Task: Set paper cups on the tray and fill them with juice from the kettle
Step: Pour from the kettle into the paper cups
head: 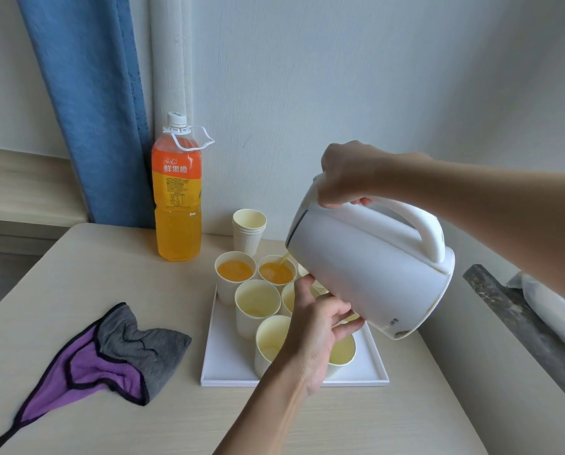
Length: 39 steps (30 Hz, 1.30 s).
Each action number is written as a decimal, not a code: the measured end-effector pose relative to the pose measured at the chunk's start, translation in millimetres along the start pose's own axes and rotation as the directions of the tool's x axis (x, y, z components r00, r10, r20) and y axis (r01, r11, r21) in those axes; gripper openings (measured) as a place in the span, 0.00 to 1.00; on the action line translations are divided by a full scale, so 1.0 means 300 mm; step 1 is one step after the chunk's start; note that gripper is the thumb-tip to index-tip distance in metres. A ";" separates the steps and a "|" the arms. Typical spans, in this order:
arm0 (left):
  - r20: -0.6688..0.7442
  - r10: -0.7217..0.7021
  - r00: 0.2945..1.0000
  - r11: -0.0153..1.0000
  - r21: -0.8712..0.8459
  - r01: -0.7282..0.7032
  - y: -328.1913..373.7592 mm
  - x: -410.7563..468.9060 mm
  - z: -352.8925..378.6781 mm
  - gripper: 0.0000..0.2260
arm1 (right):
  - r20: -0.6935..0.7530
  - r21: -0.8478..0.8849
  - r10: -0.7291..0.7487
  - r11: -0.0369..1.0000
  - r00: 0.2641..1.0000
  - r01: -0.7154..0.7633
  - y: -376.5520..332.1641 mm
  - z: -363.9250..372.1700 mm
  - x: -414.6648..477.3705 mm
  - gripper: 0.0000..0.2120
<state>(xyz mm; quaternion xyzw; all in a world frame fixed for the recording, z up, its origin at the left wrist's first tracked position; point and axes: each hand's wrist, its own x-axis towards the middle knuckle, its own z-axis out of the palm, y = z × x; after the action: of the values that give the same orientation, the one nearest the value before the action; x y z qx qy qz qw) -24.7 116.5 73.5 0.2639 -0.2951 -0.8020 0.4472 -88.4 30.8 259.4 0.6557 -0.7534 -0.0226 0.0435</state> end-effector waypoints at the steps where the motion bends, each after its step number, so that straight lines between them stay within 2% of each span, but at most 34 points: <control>1: 0.003 0.004 1.000 1.000 0.028 -0.004 -0.001 0.003 -0.003 0.22 | -0.004 0.021 0.008 1.000 1.000 -0.008 0.013 -0.002 -0.007 0.02; 6: -0.019 -0.001 1.000 0.992 0.128 0.003 0.003 0.007 -0.007 0.29 | 0.001 0.124 0.041 0.991 0.999 -0.041 0.073 -0.005 -0.039 0.03; 14: -0.009 -0.012 1.000 0.986 0.165 0.014 -0.024 0.028 0.014 0.29 | -0.004 0.155 0.074 0.985 0.997 -0.073 0.126 0.011 -0.044 0.05; 19: 0.038 -0.070 0.997 0.993 0.094 0.066 -0.067 0.031 0.051 0.28 | 0.032 0.108 0.111 0.988 0.993 -0.114 0.159 0.028 -0.030 0.08; 22: 0.068 -0.096 0.993 0.995 0.030 0.095 -0.087 0.028 0.075 0.27 | 0.054 0.061 0.131 0.989 0.990 -0.134 0.172 0.036 -0.021 0.06; 25: 0.085 -0.099 0.991 0.995 0.002 0.099 -0.098 0.035 0.087 0.22 | 0.056 0.024 0.136 0.990 0.989 -0.137 0.178 0.043 -0.004 0.05; 36: 0.061 -0.108 0.992 0.988 -0.102 0.114 -0.102 0.060 0.112 0.21 | 0.040 -0.035 0.071 0.997 0.997 -0.069 0.187 0.052 0.028 0.04; 39: 0.067 -0.114 0.991 0.985 -0.124 0.122 -0.111 0.065 0.118 0.21 | 0.039 -0.061 0.055 0.997 0.998 -0.053 0.189 0.063 0.033 0.08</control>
<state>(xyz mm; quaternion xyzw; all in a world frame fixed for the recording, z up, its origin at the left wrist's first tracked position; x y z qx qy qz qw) -76.7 122.0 71.2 0.2278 -0.2402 -0.8518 0.4060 -147.6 28.5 246.0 0.6330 -0.7705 -0.0572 0.0486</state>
